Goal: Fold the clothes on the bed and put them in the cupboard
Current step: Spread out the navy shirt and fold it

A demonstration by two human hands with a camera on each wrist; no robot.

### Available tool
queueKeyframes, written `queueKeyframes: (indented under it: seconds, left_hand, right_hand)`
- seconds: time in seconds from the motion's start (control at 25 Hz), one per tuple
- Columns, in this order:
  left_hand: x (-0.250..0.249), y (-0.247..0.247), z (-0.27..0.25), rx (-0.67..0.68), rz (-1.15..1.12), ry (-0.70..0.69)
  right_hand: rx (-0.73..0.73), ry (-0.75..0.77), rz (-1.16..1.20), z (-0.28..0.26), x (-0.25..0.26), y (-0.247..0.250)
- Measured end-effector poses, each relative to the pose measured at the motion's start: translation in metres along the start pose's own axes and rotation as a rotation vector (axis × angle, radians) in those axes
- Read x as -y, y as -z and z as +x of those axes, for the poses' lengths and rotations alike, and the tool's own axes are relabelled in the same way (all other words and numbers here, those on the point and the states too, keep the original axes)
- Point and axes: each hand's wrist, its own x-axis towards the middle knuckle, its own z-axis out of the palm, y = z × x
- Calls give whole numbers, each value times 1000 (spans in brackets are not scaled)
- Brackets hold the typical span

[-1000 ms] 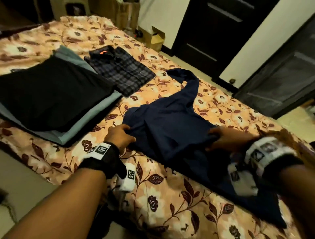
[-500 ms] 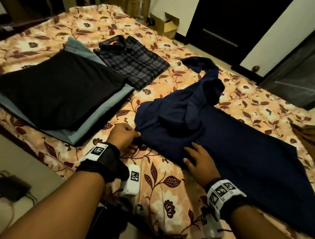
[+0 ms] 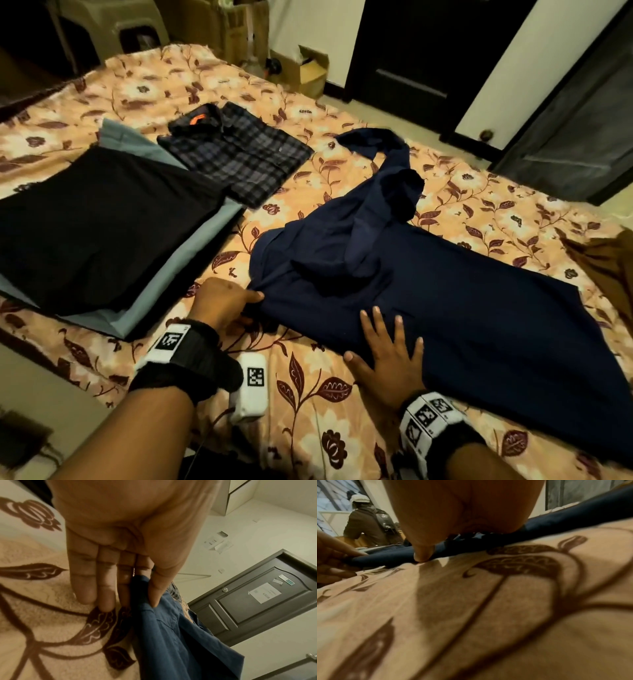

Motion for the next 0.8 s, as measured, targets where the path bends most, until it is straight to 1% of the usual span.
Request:
queueKeyframes:
  seconds: [0.04,0.16,0.24,0.32,0.36,0.4,0.44,0.48,0.52,0.56,0.6,0.64,0.68,0.72,0.76,0.8]
  left_hand:
    - [-2,1,-2,-12,22,-4]
    - [-1,2,-1,-79,131,-46]
    - [5,-5,1,-114,298,-60]
    - [1,-18,-15,-201,503,-152]
    - [-1,-25,-28,-259,595,-238]
    - [-3,-37,-42,-293,658,-362]
    - [-4,-51,-53,-260,684,-519]
    - [-4,-72,-62,-149,724,-678]
    - [1,-96,-68,-3,770,-792]
    - [8,-117,-69,124,830,-838]
    - [15,-133,-68,217,869,-833]
    - [24,-146,-63,261,871,-808]
    - [34,-155,-58,256,883,-804]
    - [43,-164,-56,225,917,-829]
    - [49,-160,-51,186,962,-865]
    - [55,-162,-47,182,1002,-901]
  right_hand:
    - [-7,-15,-13,-5,-2,1]
    - [57,-103,7,-17,-15,11]
    - [78,-195,47,-30,-34,14]
    - [-8,-338,211,-41,-68,14]
    - [-49,-395,258,-50,-85,14]
    - [-103,-466,248,-64,-112,11]
    - [-154,-549,220,-77,-146,7]
    - [-162,-625,196,-92,-185,5]
    - [-167,-690,175,-108,-225,5]
    - [-185,-774,122,-119,-276,-3]
    - [-200,-850,139,-129,-313,-11]
    - [-223,-912,198,-142,-330,-9]
    - [-282,-933,219,-149,-324,0]
    - [-265,-905,163,-153,-298,19]
    - [-282,-800,147,-140,-259,33]
    - [-286,-692,141,-128,-230,35]
